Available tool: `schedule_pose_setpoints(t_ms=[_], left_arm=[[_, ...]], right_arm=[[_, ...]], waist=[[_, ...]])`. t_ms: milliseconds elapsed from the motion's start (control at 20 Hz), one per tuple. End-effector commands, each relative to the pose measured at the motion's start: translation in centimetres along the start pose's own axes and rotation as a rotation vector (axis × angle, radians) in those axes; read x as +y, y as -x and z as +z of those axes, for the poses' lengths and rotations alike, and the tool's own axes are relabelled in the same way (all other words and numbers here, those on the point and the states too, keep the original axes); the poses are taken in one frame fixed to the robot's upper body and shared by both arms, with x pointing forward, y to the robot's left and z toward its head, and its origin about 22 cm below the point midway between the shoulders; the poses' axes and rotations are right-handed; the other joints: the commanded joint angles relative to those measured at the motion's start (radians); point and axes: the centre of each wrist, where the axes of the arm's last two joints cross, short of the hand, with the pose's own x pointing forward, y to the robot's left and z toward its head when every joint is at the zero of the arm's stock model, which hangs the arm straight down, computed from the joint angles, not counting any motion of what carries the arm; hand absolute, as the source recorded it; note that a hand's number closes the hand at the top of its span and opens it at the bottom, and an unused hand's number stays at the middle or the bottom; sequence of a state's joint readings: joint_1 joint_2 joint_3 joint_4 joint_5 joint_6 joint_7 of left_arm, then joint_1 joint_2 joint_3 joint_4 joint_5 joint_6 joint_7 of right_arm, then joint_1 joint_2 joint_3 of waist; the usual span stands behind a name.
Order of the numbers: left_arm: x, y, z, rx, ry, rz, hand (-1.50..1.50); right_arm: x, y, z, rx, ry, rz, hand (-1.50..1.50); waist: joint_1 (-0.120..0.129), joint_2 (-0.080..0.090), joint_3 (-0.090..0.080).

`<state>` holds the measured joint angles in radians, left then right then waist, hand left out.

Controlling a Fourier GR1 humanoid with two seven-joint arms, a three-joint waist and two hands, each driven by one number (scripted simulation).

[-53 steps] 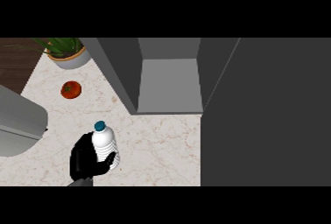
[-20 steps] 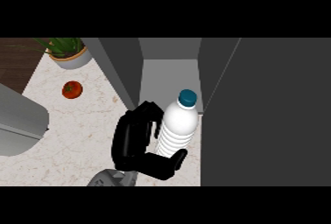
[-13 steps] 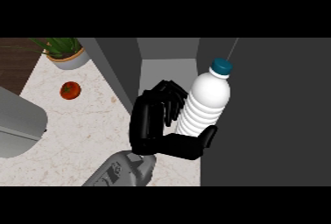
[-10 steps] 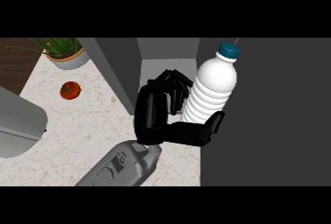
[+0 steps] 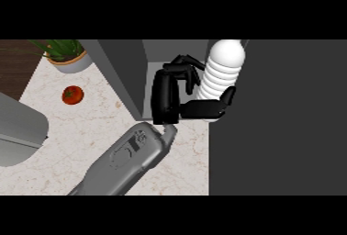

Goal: Pick up the bottled water, place it into the cabinet and close the cabinet

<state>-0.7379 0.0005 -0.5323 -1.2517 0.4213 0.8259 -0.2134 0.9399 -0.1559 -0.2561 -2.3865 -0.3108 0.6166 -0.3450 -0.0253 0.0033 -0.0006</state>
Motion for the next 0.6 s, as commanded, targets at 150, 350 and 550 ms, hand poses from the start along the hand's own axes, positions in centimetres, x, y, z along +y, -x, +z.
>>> schedule_pose_setpoints(t_ms=[150, 350, 550], left_arm=[[0.0, 1.2, -2.6, 0.039, -0.025, -0.056, 1.5], [2.0, 2.9, -5.0, 0.037, -0.042, -0.138, 1.5], [2.9, 5.0, -3.6, 0.058, -0.101, -0.106, 1.5]], right_arm=[[-0.6, -2.1, -0.3, -0.073, -0.012, -0.042, -1.5], [0.0, -2.1, -1.2, -0.075, -0.005, -0.057, -1.5], [-0.1, -1.9, -0.9, -0.069, -0.02, -0.074, -1.5]], waist=[[-0.005, 0.0, 0.0], [0.001, 0.007, 0.0], [-0.01, 0.008, -0.001]])
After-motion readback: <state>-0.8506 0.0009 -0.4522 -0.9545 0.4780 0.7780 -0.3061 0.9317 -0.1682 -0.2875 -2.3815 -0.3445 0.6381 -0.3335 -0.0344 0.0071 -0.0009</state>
